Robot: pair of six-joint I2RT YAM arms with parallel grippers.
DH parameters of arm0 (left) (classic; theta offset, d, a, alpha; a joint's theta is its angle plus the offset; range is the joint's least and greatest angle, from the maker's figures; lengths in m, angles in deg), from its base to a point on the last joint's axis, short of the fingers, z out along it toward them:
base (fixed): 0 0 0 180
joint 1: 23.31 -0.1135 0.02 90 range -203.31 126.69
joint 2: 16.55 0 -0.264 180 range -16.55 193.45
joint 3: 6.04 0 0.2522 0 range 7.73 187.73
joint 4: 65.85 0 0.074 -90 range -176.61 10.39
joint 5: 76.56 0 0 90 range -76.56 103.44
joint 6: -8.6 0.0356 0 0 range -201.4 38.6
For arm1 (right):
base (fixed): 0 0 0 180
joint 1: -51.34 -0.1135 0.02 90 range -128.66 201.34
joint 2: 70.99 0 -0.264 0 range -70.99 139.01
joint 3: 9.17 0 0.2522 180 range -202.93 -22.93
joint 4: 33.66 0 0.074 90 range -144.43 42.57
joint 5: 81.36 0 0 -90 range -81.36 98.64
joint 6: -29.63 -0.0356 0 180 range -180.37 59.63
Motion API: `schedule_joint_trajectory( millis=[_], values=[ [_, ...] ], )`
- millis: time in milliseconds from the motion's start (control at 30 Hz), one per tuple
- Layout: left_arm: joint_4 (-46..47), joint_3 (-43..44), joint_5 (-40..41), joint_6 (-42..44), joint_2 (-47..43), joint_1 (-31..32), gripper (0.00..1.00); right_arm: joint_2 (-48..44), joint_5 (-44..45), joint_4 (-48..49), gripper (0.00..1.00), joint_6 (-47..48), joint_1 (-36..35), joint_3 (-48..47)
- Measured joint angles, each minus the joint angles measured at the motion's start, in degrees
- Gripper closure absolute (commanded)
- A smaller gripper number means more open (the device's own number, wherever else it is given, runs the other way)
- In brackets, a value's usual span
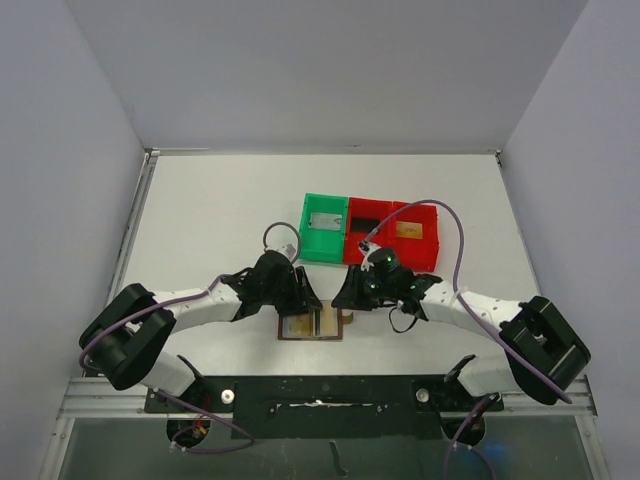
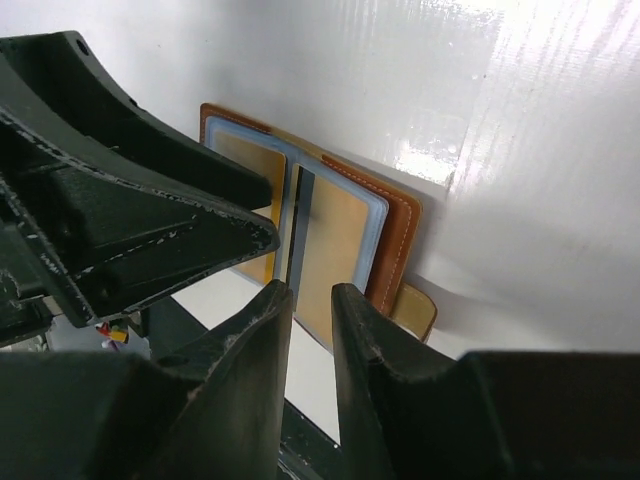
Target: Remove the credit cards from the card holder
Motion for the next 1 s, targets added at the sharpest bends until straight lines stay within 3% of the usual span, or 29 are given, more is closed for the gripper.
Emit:
schedule_joint_trajectory(
  millis=[300,633,1000],
  values=[
    [0.8,0.0,-0.3,-0.4,0.4,0.0,0.53,8.3,-1.6,2.0,0.79,-0.1,0.1,1.5],
    [4.2,-0.9,-1.3,-1.0,2.3,0.0,0.55,8.6,-4.5,12.3,0.80,-4.4,1.3,7.0],
    [8.1,-3.5,-1.3,-2.9,1.9,0.0,0.61,9.1,-5.1,13.8,0.80,-4.7,1.3,7.2]
  ],
)
